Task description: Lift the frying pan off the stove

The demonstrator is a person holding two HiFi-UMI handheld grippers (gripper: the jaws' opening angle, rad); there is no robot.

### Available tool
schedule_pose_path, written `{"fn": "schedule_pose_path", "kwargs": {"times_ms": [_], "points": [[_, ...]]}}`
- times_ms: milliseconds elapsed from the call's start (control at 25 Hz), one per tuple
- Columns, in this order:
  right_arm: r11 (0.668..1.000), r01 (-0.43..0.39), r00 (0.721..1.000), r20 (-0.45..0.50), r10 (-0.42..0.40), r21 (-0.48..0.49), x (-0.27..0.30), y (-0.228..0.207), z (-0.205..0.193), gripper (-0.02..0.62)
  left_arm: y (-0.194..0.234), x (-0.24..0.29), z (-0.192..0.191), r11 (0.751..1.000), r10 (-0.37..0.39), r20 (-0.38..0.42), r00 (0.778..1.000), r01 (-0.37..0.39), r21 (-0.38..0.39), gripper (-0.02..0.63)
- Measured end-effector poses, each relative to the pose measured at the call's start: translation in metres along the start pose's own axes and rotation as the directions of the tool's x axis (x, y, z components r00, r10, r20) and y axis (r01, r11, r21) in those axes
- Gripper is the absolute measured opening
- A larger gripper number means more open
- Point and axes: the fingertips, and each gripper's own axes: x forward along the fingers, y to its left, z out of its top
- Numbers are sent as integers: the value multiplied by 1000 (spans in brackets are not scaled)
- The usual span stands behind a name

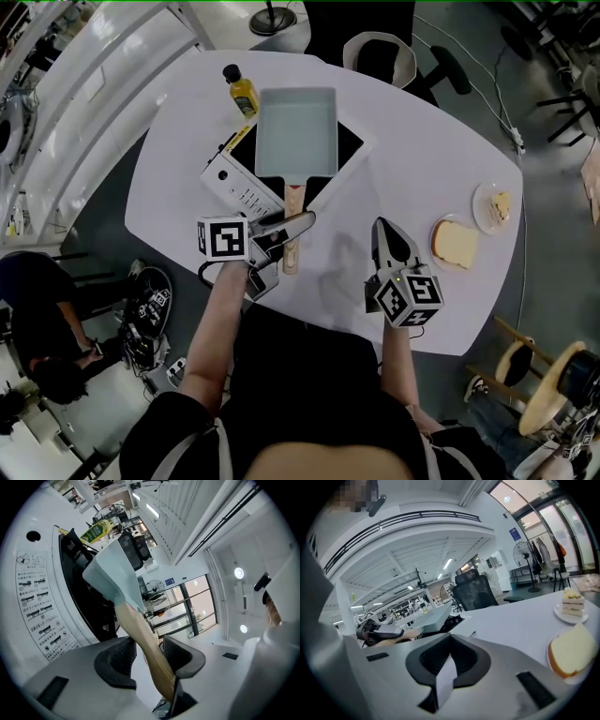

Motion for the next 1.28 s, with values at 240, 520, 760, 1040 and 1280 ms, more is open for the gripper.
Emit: {"fn": "schedule_pose_path", "kwargs": {"times_ms": [240, 520, 760, 1040, 1280], "points": [[999, 48, 999, 13, -48, -9, -8, 7, 6, 5, -5, -6, 1, 999, -19, -34, 999, 20, 30, 181], [996, 92, 995, 38, -91, -7, -20, 19, 11, 5, -26, -6, 0, 994, -78, -80, 994, 83, 70, 178], [993, 118, 991, 71, -116, -14, -38, 27, 19, 5, -55, -14, 1, 988, -112, -74, 991, 120, 102, 178], [993, 112, 988, 107, -107, -44, -48, 45, 26, 5, -71, -39, 3, 983, -131, -31, 991, 134, 123, 178], [994, 69, 991, 121, -59, -81, -47, 66, 34, 5, -70, -71, 8, 984, -100, 45, 994, 92, 153, 179]]}}
